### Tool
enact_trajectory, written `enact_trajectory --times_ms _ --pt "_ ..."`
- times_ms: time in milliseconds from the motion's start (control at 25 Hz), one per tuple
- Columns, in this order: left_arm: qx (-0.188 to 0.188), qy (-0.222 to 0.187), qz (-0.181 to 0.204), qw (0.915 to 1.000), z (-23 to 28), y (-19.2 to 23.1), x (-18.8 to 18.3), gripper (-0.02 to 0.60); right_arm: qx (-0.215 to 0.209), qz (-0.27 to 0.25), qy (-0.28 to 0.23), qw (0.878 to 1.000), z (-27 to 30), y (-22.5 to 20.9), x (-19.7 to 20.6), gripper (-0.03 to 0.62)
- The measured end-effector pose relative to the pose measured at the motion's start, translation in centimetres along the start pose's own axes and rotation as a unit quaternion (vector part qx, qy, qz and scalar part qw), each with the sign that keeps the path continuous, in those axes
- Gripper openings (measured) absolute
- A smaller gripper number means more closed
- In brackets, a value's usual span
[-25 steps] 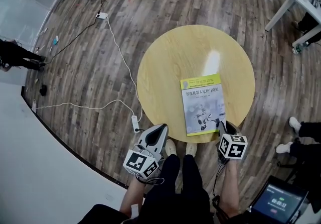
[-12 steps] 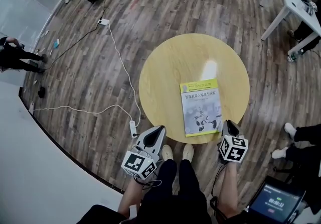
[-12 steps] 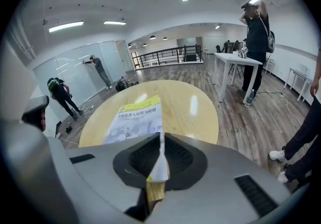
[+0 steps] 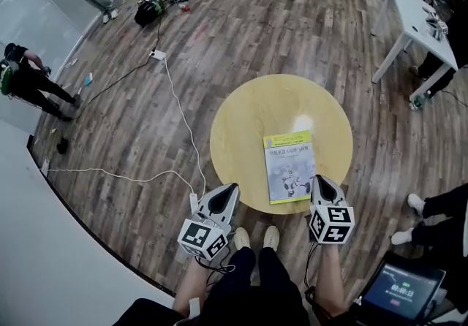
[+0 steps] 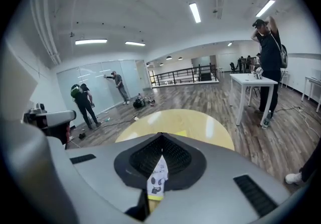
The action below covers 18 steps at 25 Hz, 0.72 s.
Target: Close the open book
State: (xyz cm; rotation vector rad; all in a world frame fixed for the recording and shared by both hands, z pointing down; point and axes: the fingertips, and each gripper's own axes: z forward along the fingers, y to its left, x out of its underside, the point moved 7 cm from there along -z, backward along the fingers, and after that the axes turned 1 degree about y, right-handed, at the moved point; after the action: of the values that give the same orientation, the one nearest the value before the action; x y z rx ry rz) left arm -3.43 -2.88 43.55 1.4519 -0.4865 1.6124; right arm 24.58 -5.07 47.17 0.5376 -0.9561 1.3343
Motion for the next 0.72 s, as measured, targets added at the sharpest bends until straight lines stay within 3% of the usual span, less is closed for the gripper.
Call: enact_trajectory --times_ms 400,720 --pt "-0.019 -0.067 0.075 0.9948 -3.6 -1.0 -7.9 -0.002 -0.066 -0.042 -0.140 0.987 -6.8 7.5 -9.2 0.002" --pt "-0.036 -0.111 0.105 0.9876 -6.8 -2.3 -12.0 -0.002 -0.110 -0.076 -0.196 0.971 -10.9 12.3 -12.4 0.002"
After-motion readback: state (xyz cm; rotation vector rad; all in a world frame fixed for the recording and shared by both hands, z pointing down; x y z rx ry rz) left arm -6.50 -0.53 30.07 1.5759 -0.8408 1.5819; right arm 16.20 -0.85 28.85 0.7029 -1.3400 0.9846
